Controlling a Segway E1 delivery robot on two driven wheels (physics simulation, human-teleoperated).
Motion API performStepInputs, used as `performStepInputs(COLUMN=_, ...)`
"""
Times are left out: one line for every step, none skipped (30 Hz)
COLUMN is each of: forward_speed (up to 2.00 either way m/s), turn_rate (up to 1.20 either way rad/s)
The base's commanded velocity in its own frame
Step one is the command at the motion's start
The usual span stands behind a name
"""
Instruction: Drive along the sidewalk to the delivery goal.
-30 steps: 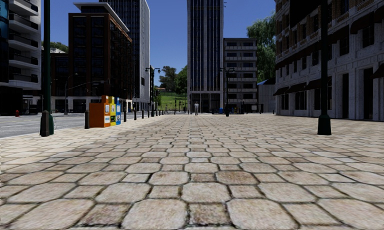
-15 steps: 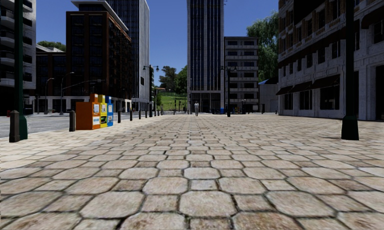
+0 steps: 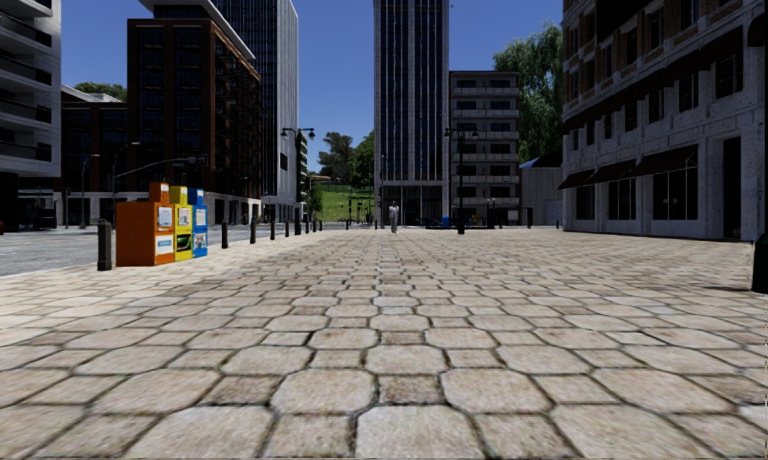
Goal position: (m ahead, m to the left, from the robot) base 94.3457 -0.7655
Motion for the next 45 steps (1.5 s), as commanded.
performStepInputs(forward_speed=2.0, turn_rate=0.0)
performStepInputs(forward_speed=2.0, turn_rate=0.0)
performStepInputs(forward_speed=2.0, turn_rate=0.0)
performStepInputs(forward_speed=2.0, turn_rate=0.0)
performStepInputs(forward_speed=2.0, turn_rate=0.0)
performStepInputs(forward_speed=2.0, turn_rate=0.0)
performStepInputs(forward_speed=2.0, turn_rate=0.0)
performStepInputs(forward_speed=2.0, turn_rate=0.0)
performStepInputs(forward_speed=2.0, turn_rate=0.0)
performStepInputs(forward_speed=2.0, turn_rate=0.0)
performStepInputs(forward_speed=2.0, turn_rate=0.0)
performStepInputs(forward_speed=2.0, turn_rate=0.0)
performStepInputs(forward_speed=2.0, turn_rate=0.0)
performStepInputs(forward_speed=2.0, turn_rate=0.0)
performStepInputs(forward_speed=2.0, turn_rate=0.0)
performStepInputs(forward_speed=2.0, turn_rate=0.0)
performStepInputs(forward_speed=2.0, turn_rate=0.0)
performStepInputs(forward_speed=2.0, turn_rate=0.0)
performStepInputs(forward_speed=2.0, turn_rate=0.0)
performStepInputs(forward_speed=2.0, turn_rate=0.0)
performStepInputs(forward_speed=2.0, turn_rate=0.0)
performStepInputs(forward_speed=2.0, turn_rate=0.0)
performStepInputs(forward_speed=2.0, turn_rate=0.0)
performStepInputs(forward_speed=2.0, turn_rate=0.0)
performStepInputs(forward_speed=2.0, turn_rate=0.0)
performStepInputs(forward_speed=2.0, turn_rate=0.0)
performStepInputs(forward_speed=2.0, turn_rate=0.0)
performStepInputs(forward_speed=2.0, turn_rate=0.0)
performStepInputs(forward_speed=2.0, turn_rate=0.0)
performStepInputs(forward_speed=2.0, turn_rate=0.0)
performStepInputs(forward_speed=2.0, turn_rate=0.0)
performStepInputs(forward_speed=2.0, turn_rate=0.0)
performStepInputs(forward_speed=2.0, turn_rate=0.0)
performStepInputs(forward_speed=2.0, turn_rate=0.0)
performStepInputs(forward_speed=2.0, turn_rate=0.0)
performStepInputs(forward_speed=2.0, turn_rate=0.0)
performStepInputs(forward_speed=2.0, turn_rate=0.0)
performStepInputs(forward_speed=2.0, turn_rate=0.0)
performStepInputs(forward_speed=2.0, turn_rate=0.0)
performStepInputs(forward_speed=2.0, turn_rate=0.0)
performStepInputs(forward_speed=2.0, turn_rate=0.0)
performStepInputs(forward_speed=2.0, turn_rate=0.0)
performStepInputs(forward_speed=2.0, turn_rate=0.0)
performStepInputs(forward_speed=2.0, turn_rate=0.0)
performStepInputs(forward_speed=2.0, turn_rate=0.0)
